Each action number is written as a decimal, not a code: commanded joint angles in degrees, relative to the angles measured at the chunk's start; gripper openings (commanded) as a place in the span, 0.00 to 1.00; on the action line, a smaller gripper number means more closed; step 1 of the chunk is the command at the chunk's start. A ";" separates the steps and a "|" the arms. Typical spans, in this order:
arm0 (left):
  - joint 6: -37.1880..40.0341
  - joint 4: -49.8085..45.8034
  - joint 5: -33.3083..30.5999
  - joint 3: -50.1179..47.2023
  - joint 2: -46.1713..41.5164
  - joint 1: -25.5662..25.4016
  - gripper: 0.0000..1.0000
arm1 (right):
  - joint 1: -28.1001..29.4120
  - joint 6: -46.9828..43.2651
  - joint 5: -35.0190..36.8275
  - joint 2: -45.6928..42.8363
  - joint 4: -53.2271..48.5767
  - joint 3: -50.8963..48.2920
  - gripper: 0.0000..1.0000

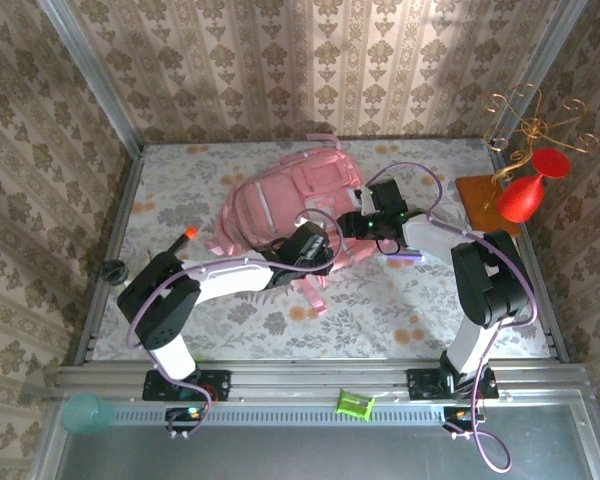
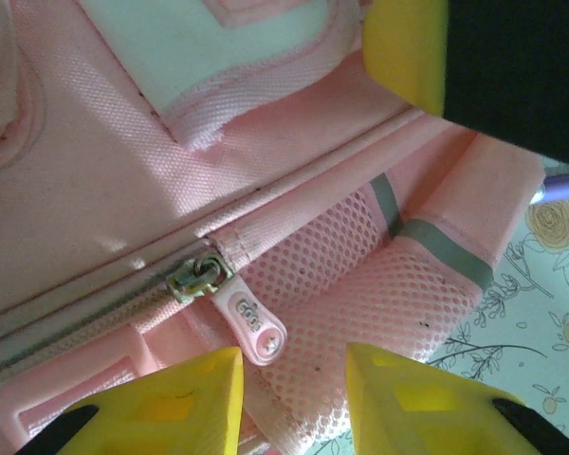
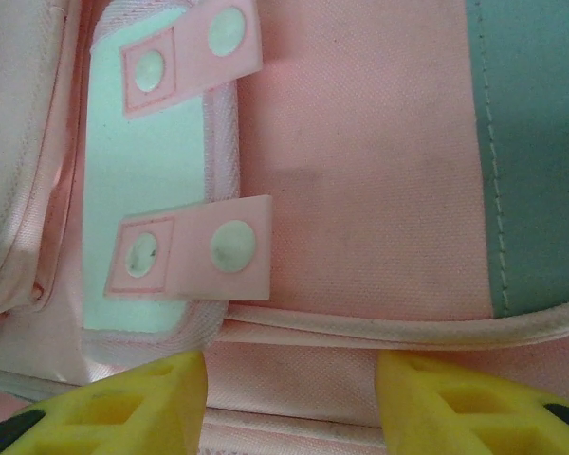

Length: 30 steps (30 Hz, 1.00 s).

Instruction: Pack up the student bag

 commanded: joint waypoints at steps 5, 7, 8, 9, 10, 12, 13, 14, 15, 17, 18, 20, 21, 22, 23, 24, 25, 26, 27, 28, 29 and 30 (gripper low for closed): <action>-3.95 1.30 -1.28 -0.05 1.51 1.22 0.37 | -0.14 0.29 -0.14 1.29 -0.32 0.54 0.51; -3.51 2.80 0.22 0.10 2.36 1.41 0.38 | -0.30 0.35 0.18 1.27 -0.23 0.29 0.51; -3.29 2.92 0.90 0.57 2.81 1.66 0.38 | -0.30 0.36 0.11 1.30 -0.06 0.19 0.51; -3.02 3.30 1.29 0.88 3.27 1.60 0.37 | -0.30 0.46 0.07 1.32 0.10 0.03 0.51; -2.95 3.74 1.49 1.13 3.66 1.62 0.37 | -0.23 0.57 0.08 1.35 0.25 -0.04 0.51; -3.14 4.31 1.42 1.45 4.39 1.60 0.36 | -0.27 0.61 0.00 1.42 0.34 -0.29 0.51; -3.32 4.24 1.05 1.83 4.74 1.61 0.36 | -0.29 0.64 -0.01 1.31 0.37 -0.44 0.51; -3.50 4.12 0.67 2.08 4.96 1.61 0.35 | -0.30 0.60 -0.01 1.20 0.43 -0.63 0.51; -3.67 3.94 0.06 2.37 5.23 1.67 0.35 | -0.30 0.65 -0.06 1.03 0.42 -0.79 0.51; -3.82 3.62 -2.07 3.02 5.69 1.37 0.35 | -0.23 0.71 0.01 0.74 0.67 -1.15 0.50; -3.73 3.50 -2.63 3.33 5.99 1.27 0.35 | -0.30 0.70 -0.02 0.67 0.73 -1.25 0.50; -3.72 4.06 -3.06 3.40 6.73 1.30 0.34 | -0.23 0.66 -0.06 0.53 0.56 -1.25 0.50; -3.90 4.24 -3.38 3.41 7.08 1.25 0.33 | -0.26 0.58 0.00 0.39 0.57 -1.33 0.50; -4.18 4.57 -3.54 3.30 7.33 1.33 0.32 | -0.24 0.49 -0.04 0.34 0.58 -1.37 0.50; -4.45 5.20 -3.82 2.97 7.46 1.26 0.31 | -0.26 0.50 0.00 0.34 0.56 -1.43 0.50; -4.67 5.51 -4.30 2.71 7.47 1.19 0.29 | -0.25 0.41 0.00 0.37 0.56 -1.44 0.50; -4.64 5.82 -4.73 2.41 7.47 1.09 0.27 | -0.26 0.43 -0.03 0.36 0.48 -1.56 0.50; -4.70 6.17 -5.11 2.20 7.34 1.14 0.25 | -0.30 0.47 -0.01 0.31 0.47 -1.60 0.50; -4.77 6.58 -5.46 1.75 7.21 1.07 0.24 | -0.29 0.40 0.00 0.30 0.48 -1.65 0.50; -4.80 7.02 -5.60 1.48 6.99 1.18 0.22 | -0.25 0.35 0.00 0.30 0.53 -1.69 0.49; -4.81 7.27 -5.57 1.23 6.78 1.16 0.22 | -0.30 0.34 0.00 0.23 0.43 -1.63 0.49; -4.87 7.34 -5.60 1.19 6.61 1.24 0.21 | -0.30 0.25 0.05 0.26 0.43 -1.69 0.49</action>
